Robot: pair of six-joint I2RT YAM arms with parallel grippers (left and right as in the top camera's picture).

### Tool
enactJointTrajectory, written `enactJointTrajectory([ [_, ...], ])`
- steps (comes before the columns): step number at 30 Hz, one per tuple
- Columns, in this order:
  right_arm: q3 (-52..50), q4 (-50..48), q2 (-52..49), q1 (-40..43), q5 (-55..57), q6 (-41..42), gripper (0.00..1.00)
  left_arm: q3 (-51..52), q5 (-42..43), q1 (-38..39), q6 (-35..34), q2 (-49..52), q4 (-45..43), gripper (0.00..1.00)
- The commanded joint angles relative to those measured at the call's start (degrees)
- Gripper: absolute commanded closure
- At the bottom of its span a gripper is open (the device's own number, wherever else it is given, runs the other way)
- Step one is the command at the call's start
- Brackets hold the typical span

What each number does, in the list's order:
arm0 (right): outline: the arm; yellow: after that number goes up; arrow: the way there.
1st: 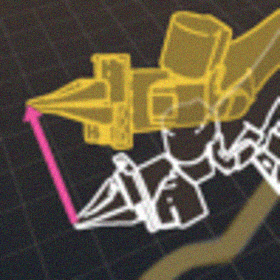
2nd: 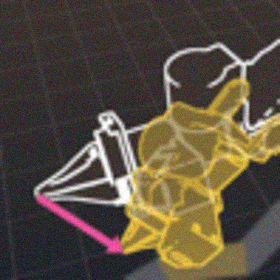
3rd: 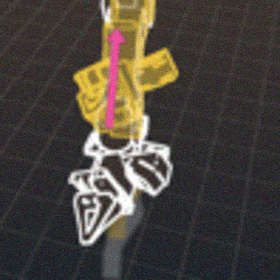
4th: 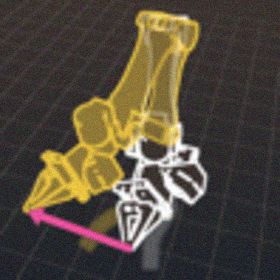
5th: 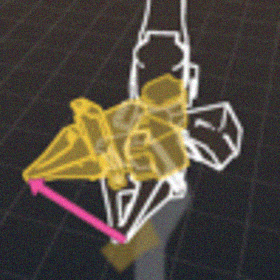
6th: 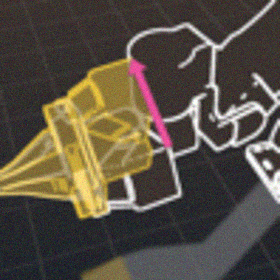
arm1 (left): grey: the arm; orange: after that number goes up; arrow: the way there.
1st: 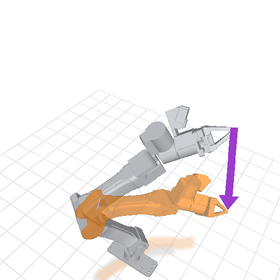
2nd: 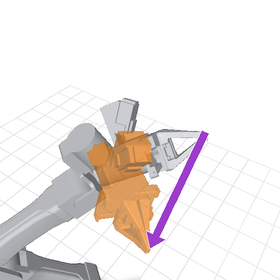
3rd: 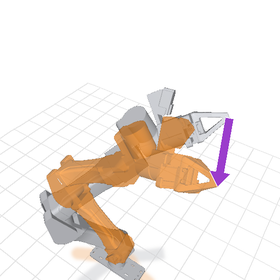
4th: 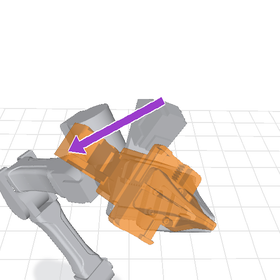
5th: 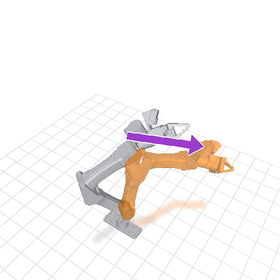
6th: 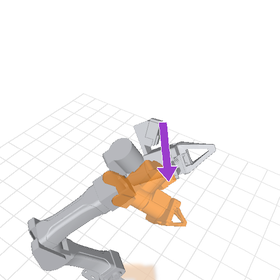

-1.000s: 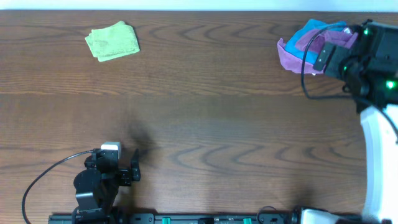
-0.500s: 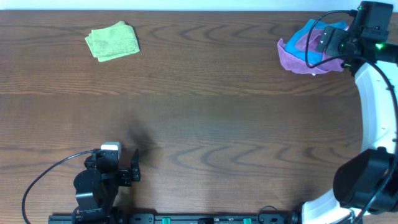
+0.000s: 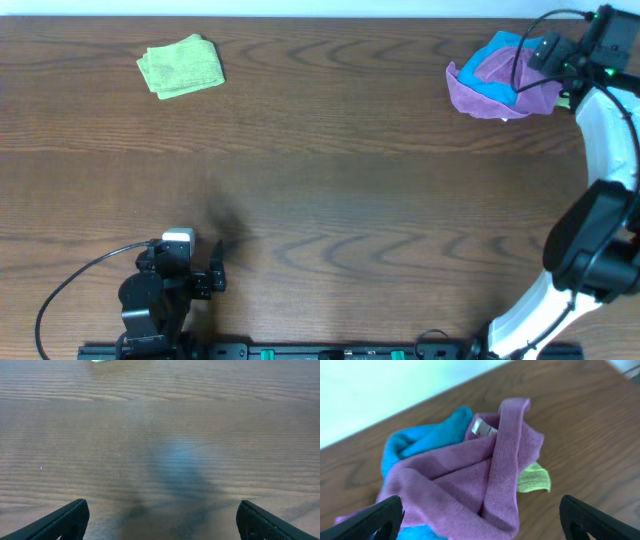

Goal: Fold the cloth
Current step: 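Reach the right gripper to the cloth pile and grasp the purple cloth, then pull the purple cloth out of the pile with the right gripper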

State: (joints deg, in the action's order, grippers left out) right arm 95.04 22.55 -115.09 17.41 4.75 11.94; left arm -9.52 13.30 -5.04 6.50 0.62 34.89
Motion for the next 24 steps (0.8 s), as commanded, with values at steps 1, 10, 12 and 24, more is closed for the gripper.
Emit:
enactJointTrajectory([
  [1,0.9,-1.1,-2.8,0.4,-5.1,1.3,0.01,0.4,0.0,0.2,1.2,-0.4,0.0,0.05],
  [10,0.9,-1.6,-8.7,0.3,-8.9,0.1,0.03,0.4,0.0,0.2,1.2,-0.4,0.0,0.05],
  [12,0.9,-1.6,-9.3,0.3,-8.9,0.0,0.05,0.4,0.0,0.2,1.2,-0.4,0.0,0.05],
  [24,0.9,-0.9,-9.7,0.2,-9.7,0.0,0.65,0.4,0.0,0.2,1.2,-0.4,0.0,0.05],
])
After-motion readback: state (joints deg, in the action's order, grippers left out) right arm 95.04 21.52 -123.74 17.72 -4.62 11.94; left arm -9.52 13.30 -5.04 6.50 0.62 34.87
